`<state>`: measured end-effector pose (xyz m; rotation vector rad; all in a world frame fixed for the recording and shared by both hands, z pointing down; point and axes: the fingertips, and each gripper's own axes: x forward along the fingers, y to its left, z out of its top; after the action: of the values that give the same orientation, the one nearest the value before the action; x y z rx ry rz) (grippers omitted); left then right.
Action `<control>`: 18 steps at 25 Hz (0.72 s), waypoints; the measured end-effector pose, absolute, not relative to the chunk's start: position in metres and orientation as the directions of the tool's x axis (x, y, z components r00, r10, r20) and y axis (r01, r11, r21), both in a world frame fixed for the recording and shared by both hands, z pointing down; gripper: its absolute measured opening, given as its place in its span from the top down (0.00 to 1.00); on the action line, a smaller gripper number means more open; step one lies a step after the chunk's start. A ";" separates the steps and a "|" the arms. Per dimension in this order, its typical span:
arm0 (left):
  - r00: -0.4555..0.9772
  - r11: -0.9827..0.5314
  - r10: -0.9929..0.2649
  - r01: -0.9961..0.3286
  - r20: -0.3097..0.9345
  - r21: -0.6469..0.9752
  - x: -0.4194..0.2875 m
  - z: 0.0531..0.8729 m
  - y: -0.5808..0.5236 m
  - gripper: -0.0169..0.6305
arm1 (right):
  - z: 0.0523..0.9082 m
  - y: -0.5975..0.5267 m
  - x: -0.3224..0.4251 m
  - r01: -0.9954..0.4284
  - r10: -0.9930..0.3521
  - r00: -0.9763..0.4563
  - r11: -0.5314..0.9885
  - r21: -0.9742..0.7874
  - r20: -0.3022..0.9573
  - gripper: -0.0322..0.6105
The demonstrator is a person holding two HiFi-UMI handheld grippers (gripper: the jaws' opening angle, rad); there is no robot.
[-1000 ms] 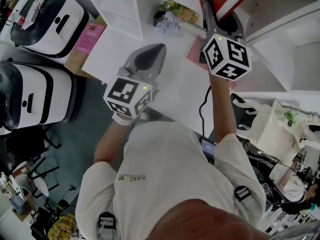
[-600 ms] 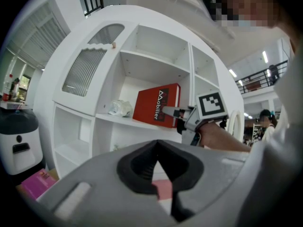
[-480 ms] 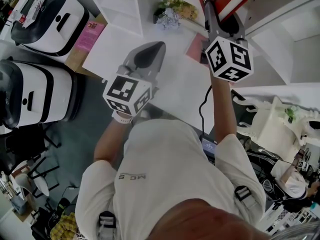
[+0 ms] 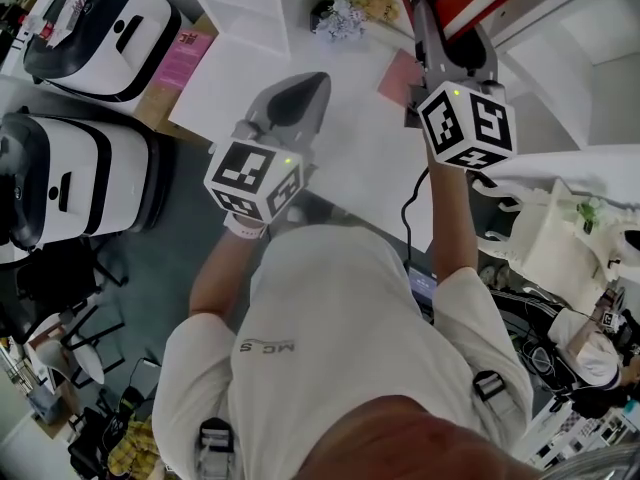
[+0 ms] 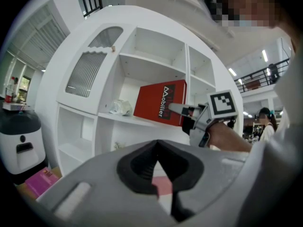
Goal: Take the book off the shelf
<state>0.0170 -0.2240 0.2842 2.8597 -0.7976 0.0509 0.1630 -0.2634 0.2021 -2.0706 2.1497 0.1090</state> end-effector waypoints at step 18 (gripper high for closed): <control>0.844 -0.826 -0.529 -0.537 0.091 0.173 0.003 0.296 -0.204 0.97 | 0.206 -0.208 0.091 -0.932 -0.910 -0.338 0.359 -0.046 -0.241 0.69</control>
<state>0.0030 -0.2044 0.2958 2.8296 -0.8265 0.0578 0.0911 -0.2084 0.2062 -1.6543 2.3955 0.1461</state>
